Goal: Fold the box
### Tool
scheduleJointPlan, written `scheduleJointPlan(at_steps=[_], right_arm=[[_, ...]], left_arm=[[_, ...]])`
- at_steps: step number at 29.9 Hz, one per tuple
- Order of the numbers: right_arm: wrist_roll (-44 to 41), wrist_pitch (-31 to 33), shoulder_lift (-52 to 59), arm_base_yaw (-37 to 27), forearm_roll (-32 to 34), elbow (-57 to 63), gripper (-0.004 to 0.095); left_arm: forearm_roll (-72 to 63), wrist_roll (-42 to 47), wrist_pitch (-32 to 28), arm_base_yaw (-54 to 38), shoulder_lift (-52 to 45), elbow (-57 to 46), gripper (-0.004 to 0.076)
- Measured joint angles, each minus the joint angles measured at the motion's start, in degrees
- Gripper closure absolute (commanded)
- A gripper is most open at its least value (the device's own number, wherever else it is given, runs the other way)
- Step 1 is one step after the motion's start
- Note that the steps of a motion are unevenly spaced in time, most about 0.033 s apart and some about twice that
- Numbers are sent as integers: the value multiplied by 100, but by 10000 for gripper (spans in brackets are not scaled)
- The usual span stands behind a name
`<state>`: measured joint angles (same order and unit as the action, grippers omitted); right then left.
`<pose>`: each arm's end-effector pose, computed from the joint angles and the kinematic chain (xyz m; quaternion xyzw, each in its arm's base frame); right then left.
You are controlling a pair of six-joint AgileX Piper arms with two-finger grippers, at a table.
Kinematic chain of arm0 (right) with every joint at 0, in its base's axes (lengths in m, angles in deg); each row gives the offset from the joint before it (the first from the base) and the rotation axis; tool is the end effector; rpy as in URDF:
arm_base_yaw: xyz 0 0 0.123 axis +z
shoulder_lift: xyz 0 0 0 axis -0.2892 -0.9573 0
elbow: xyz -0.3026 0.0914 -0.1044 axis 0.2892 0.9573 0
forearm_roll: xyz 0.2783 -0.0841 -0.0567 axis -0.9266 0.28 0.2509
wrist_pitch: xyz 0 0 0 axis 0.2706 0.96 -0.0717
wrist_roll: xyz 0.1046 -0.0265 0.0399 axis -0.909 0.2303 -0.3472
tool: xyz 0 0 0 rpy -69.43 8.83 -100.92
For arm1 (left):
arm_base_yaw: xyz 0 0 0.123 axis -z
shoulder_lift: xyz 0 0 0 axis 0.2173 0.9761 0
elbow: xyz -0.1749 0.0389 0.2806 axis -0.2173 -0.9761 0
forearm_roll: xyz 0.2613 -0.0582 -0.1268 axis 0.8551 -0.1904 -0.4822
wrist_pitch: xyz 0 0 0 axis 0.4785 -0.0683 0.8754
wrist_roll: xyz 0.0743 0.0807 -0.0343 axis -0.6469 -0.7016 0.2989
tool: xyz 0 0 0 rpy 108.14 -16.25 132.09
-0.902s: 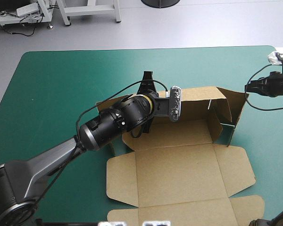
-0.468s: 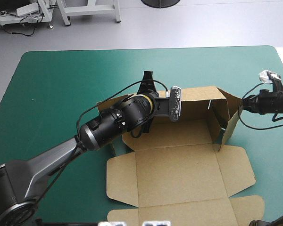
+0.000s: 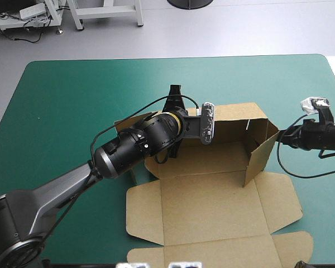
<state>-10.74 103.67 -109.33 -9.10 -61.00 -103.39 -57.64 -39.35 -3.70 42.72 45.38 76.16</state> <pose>0.3161 -0.0539 0.2997 -0.1383 0.8852 0.3058 0.3220 0.2893 -0.3374 0.3998 0.6895 0.5953 0.1793 0.3716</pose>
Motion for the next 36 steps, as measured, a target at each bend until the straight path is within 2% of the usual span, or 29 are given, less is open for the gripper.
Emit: scheduleJointPlan(at_steps=[8, 10, 14, 17, 23, 32, 36], right_arm=[[552, 0, 378, 0, 25, 331, 900], [583, -7, 440, 0, 96, 366, 834], [577, -129, 547, 0, 280, 470, 606], [577, -151, 558, 0, 285, 516, 528], [604, -176, 563, 88, 188, 516, 527], [598, -20, 569, 785, 611, 516, 527], [598, -96, 569, 850, 671, 516, 527]], left_arm=[[-19, 0, -1, 0, 0, 0, 729], [-35, 0, 4, 0, 0, 0, 729], [-50, 0, 4, 0, 0, 0, 729], [-59, 0, 10, 0, 0, 0, 729], [-78, 0, 10, 0, 0, 0, 729], [-99, 7, 10, 0, 0, 0, 729], [-116, 7, 15, 0, 0, 0, 729]])
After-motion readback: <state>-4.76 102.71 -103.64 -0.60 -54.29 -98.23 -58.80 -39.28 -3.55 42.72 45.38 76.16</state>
